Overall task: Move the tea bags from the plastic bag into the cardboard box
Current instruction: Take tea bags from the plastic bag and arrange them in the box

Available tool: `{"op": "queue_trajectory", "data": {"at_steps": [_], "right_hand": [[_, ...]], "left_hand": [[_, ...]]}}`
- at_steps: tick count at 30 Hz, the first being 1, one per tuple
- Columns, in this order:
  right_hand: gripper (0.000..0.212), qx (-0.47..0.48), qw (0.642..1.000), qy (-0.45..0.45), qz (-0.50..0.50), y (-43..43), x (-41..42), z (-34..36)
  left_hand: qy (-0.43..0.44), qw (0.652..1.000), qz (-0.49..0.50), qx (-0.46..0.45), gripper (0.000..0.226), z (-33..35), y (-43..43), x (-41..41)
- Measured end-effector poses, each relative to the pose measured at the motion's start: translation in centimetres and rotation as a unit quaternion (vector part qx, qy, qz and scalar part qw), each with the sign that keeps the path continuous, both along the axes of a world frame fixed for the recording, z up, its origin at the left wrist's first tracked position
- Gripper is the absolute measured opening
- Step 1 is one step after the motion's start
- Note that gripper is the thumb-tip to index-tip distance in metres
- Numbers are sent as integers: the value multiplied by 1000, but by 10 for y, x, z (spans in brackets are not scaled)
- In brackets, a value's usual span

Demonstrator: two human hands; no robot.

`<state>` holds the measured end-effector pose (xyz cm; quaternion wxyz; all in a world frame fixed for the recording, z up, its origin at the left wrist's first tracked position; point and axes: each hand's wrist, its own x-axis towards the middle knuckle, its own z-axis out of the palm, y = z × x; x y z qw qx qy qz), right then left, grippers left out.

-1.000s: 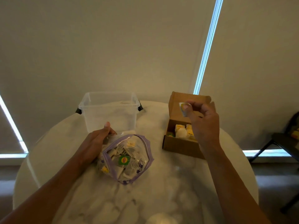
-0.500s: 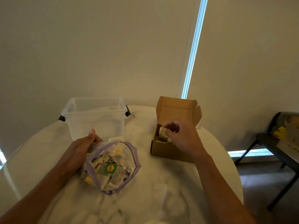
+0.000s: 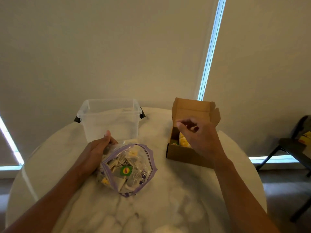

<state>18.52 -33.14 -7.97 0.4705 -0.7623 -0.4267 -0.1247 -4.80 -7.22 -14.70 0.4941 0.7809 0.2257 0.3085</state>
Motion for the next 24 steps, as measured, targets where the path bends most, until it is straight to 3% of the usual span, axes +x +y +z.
{"op": "queue_trajectory", "data": {"at_steps": [4,8,13,18,24], "right_hand": [[15,-72,965,45,248,11,-60,11],[16,-149,922,0,358,36,-94,-4],[18,-198,913,-127,335,65,-117,-35],[6,-212,900,-158,346,75,-136,-36],[21,-256,896,-126,342,67,-127,-33]], "left_hand": [[2,1000,1,-5,74,2,-2,0],[1,1000,-6,-8,77,-1,2,-1],[3,1000,-5,-7,81,0,3,1],[8,1000,-2,0,76,0,1,-1],[9,1000,-3,0,81,0,2,0]]}}
